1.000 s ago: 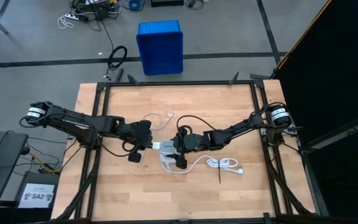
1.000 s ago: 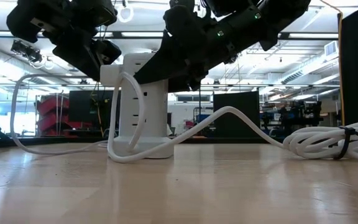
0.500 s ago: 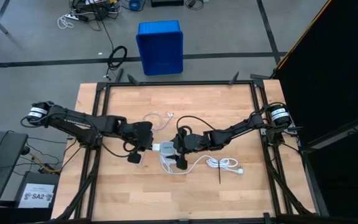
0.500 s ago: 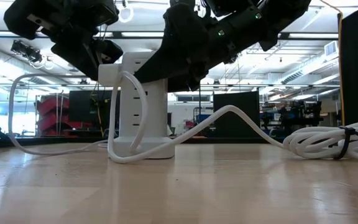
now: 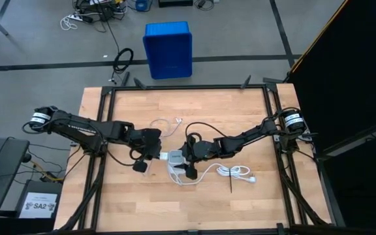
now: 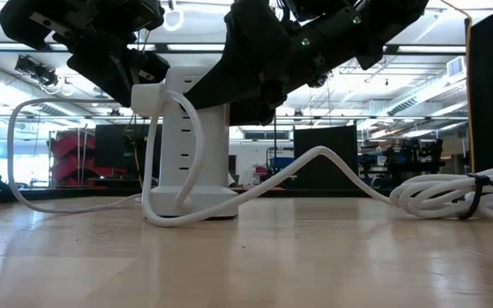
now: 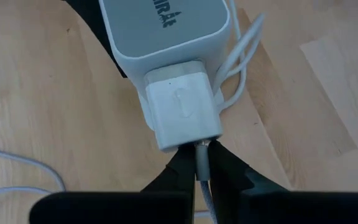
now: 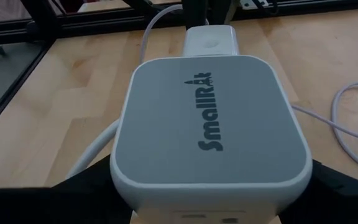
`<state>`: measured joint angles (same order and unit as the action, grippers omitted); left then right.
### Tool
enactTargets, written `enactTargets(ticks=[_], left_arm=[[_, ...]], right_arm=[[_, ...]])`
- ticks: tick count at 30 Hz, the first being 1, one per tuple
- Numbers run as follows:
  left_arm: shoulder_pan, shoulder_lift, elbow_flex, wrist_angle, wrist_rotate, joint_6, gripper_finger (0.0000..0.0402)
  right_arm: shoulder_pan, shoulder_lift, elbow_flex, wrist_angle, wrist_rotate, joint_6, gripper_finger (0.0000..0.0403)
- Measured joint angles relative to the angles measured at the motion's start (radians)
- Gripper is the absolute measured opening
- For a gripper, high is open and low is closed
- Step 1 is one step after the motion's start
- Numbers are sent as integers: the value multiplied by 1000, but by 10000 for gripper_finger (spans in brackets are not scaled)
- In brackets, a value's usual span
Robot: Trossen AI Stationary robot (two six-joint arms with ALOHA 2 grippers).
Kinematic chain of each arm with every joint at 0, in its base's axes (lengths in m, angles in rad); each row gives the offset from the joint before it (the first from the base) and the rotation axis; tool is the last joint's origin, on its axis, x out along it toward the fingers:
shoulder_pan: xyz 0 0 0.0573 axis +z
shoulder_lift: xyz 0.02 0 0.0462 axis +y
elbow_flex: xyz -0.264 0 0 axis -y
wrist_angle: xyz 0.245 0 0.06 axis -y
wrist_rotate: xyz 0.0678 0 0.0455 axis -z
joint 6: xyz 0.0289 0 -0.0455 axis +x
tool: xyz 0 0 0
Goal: Insert USB
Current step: Insert the white charger adapter into the white outlet extension
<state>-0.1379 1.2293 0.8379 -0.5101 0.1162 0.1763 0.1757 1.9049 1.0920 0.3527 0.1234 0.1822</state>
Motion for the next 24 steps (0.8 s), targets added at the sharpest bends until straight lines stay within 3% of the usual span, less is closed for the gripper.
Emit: enactTargets(ticks=[24], left_arm=[[0,1,1,0,-15,-52,21]], right_arm=[[1,1,0,11,72,38,261]])
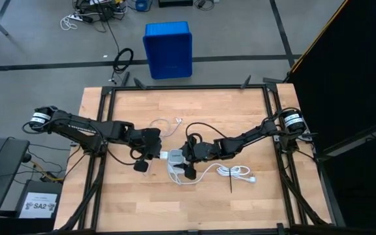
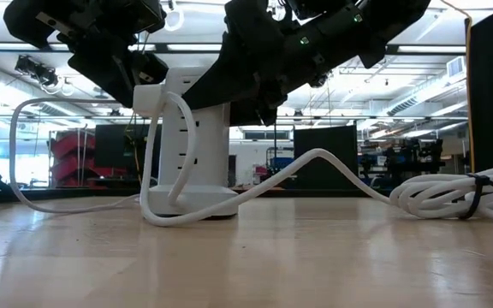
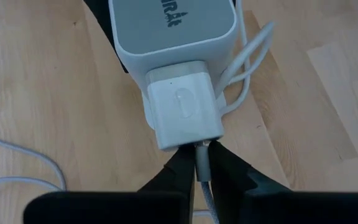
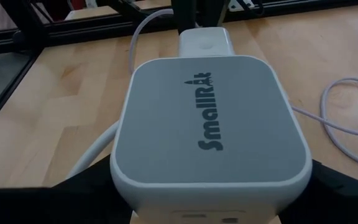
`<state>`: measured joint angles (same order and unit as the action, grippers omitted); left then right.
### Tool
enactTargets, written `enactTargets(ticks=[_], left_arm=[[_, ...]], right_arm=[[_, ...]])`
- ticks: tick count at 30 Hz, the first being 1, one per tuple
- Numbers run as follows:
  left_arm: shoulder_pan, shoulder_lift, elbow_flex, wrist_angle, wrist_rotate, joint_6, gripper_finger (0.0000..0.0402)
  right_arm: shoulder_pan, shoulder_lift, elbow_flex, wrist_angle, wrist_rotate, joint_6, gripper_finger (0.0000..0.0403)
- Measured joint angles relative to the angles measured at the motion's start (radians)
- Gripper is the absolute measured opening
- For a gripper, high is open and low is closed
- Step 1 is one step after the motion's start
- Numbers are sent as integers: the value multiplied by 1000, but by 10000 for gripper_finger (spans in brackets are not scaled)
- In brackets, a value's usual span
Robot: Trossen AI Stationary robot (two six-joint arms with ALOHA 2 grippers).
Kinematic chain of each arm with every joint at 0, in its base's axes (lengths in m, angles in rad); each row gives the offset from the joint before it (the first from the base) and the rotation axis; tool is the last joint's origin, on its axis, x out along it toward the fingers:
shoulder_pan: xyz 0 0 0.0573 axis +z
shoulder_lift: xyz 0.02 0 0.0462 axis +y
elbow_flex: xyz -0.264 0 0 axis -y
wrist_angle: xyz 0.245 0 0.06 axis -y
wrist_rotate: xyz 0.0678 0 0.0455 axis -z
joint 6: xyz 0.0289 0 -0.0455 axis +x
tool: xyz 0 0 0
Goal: Insert USB
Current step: Insert the white charger adapter into the white outlet extension
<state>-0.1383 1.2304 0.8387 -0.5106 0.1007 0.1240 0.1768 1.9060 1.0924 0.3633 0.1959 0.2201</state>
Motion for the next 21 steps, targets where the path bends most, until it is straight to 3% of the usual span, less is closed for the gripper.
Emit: enactTargets(ticks=[5,15,21], left_arm=[[-1,0,0,-2,-6,1,56],[-2,0,1,-11,-10,-26,188],[-3,-20,1,-12,-53,-31,225]], right_arm=[[0,0,0,3,1,4,261],[-2,0,0,4,10,24,261],[-2,-1,0,-8,22,32,261]])
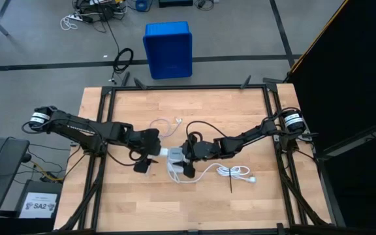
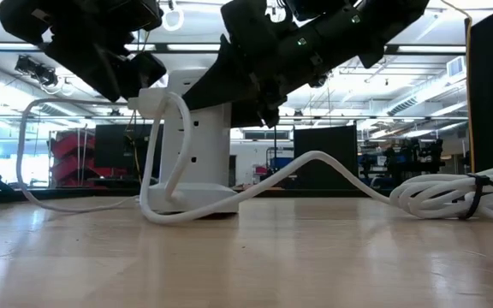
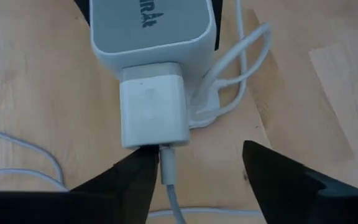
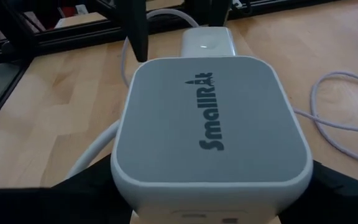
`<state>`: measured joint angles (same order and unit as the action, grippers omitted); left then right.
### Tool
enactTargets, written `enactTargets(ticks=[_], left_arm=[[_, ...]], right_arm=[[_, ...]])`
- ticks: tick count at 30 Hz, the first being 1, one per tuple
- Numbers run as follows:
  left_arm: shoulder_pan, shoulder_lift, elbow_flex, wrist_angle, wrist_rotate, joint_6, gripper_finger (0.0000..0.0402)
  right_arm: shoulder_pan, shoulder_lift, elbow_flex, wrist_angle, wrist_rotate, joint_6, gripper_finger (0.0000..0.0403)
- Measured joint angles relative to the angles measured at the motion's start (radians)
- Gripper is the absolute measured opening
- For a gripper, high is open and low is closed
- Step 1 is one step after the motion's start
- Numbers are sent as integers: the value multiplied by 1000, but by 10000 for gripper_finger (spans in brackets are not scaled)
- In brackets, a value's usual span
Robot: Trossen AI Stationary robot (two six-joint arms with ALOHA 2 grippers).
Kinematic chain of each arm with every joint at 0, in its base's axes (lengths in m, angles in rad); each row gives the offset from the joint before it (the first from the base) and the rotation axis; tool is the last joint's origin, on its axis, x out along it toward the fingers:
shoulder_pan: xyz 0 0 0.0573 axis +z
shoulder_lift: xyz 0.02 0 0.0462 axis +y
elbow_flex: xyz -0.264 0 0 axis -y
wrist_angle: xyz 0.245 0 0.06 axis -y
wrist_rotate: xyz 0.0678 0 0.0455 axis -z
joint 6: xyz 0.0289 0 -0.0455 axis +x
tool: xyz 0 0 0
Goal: Insert USB
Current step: Insert the white charger adapter into the white outlet extension, then remove the white charger adapter from the white outlet extension
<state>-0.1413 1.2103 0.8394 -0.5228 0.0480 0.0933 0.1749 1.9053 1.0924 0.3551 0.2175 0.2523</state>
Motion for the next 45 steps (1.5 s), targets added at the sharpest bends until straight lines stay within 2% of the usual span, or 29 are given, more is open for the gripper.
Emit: enactTargets(ticks=[5,8,10,16,20,27,32,39,45], left_arm=[[1,-60,0,28,-102,-1,227],[2,-114,16,254,-193,-3,227],[4,-161,14,224,-228,-8,227],[3,-269,4,161,-254,-7,227],[3,-318,3,145,-274,-14,227],[2,-316,-23,172,-280,-18,227],[0,-293,-40,185,-273,-21,227],[-3,-282,-42,211,-272,0,227],[-3,-282,-42,214,-272,0,227]], right_arm=[[2,-1,3,-12,58,-26,261],[0,3,6,-5,58,-81,261],[1,1,6,-13,58,-120,261],[-16,-14,9,-40,22,-149,261],[-24,-41,43,-158,25,-190,261],[-42,-76,202,-577,50,-214,261],[-67,-75,289,-792,51,-205,261],[-148,-75,253,-795,-75,-121,261],[-172,-76,248,-783,-96,-101,261]])
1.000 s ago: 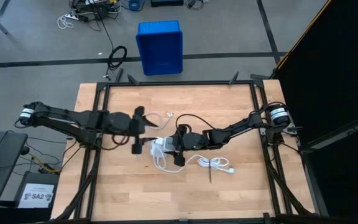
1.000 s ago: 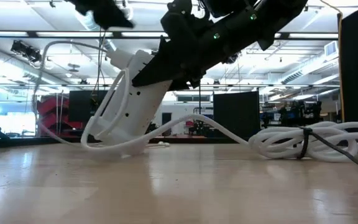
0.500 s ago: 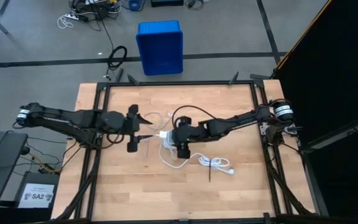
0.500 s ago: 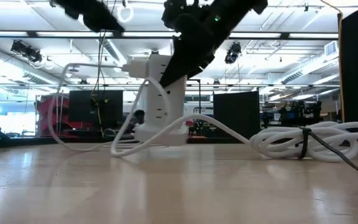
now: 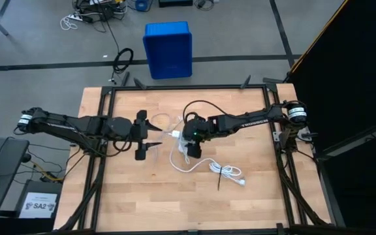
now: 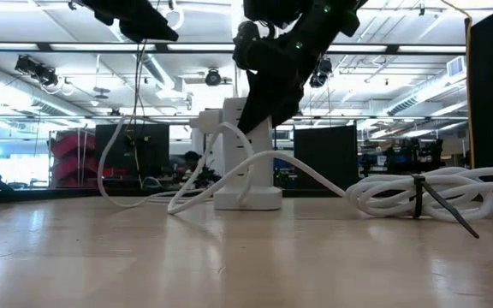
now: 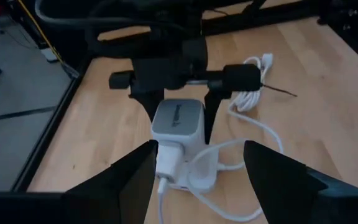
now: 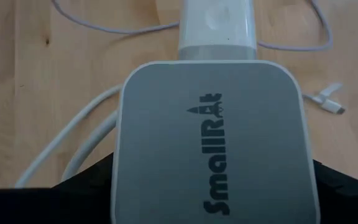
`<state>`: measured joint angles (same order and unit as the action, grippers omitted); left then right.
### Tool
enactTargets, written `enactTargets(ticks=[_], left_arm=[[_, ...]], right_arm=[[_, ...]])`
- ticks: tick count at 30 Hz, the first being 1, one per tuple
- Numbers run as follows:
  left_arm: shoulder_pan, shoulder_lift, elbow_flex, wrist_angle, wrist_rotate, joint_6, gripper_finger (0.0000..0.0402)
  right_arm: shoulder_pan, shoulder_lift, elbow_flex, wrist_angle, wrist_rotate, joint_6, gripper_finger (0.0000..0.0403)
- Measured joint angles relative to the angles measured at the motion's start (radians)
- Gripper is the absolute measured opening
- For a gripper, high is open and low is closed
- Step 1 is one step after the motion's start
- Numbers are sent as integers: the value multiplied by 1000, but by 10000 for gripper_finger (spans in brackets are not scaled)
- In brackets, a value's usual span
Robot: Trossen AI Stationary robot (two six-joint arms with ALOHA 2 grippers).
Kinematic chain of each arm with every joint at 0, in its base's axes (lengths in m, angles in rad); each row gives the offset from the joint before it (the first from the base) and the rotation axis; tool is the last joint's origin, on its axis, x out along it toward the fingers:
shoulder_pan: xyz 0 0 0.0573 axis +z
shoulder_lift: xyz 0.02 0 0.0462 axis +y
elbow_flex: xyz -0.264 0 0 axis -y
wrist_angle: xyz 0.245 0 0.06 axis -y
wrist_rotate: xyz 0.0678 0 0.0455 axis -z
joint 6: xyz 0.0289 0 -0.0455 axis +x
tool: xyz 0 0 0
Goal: Insert USB
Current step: Remove the white charger adapter from the white outlet extension
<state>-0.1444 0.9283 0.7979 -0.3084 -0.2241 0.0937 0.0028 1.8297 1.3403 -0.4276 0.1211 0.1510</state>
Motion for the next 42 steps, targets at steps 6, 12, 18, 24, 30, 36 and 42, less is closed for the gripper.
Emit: enactTargets(ticks=[6,12,18,24,30,36,42], left_arm=[[0,0,0,-11,0,0,227],[0,-1,0,-16,0,5,227],[0,-6,0,-20,0,6,227],[0,-32,0,-19,-4,7,227],[0,-40,0,-20,-4,3,227],[0,-50,0,-21,-4,5,227],[0,-73,0,-35,-4,6,227]], right_arm=[[3,0,10,35,13,-2,379],[11,-16,14,24,-40,-23,306],[15,-58,14,-20,-47,-24,286],[15,-123,18,-37,-2,-13,311],[15,-117,16,-45,-13,-13,329],[20,-134,15,-40,27,-17,335],[53,-206,15,-37,155,-60,311]])
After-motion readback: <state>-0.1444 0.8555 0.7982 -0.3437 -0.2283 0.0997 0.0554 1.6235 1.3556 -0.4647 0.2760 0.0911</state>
